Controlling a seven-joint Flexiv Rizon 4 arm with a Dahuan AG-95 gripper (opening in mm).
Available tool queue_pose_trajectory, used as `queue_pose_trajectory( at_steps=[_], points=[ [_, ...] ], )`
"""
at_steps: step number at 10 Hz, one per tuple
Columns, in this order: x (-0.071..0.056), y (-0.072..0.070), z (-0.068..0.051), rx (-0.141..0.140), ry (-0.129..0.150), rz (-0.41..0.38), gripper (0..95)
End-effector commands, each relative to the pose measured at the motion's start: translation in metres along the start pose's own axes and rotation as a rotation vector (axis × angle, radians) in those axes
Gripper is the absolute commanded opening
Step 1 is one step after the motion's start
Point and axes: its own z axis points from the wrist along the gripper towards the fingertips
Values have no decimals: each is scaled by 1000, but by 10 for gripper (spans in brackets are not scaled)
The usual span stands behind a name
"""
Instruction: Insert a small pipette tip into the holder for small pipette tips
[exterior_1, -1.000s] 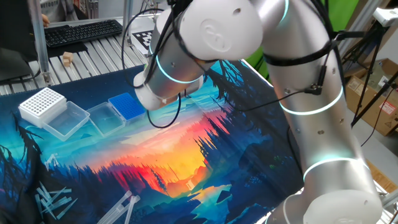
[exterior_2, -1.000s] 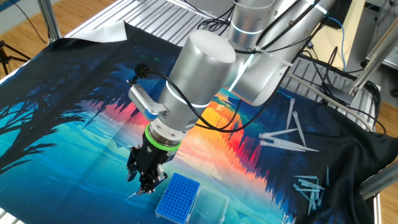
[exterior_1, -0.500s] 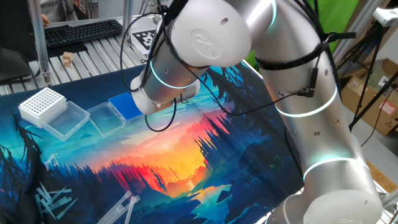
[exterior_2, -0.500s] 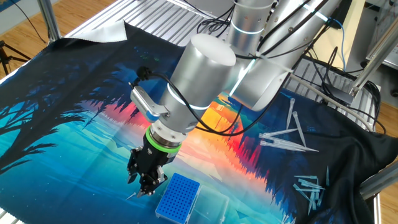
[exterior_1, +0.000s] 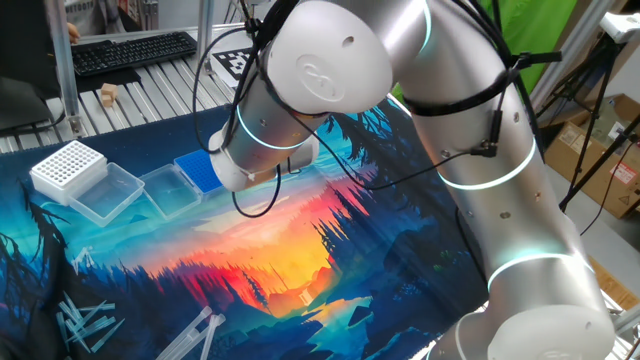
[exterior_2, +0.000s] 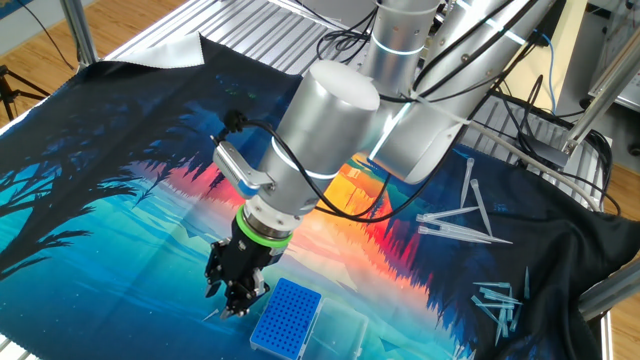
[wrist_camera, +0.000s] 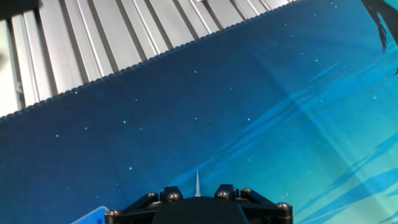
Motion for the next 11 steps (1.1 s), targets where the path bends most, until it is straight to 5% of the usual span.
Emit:
queue_pose_trajectory(
  at_steps=[1, 2, 3, 5, 6, 11],
  points=[
    [1, 0, 3, -9, -6, -1, 380],
    [2, 0, 5, -14, -21, 0, 380],
    [2, 0, 6, -16, -26, 1, 190],
    [2, 0, 6, -18, -30, 2, 190],
    [2, 0, 6, -18, -30, 2, 0],
    [3, 0, 7, -18, -30, 2, 0]
  ],
)
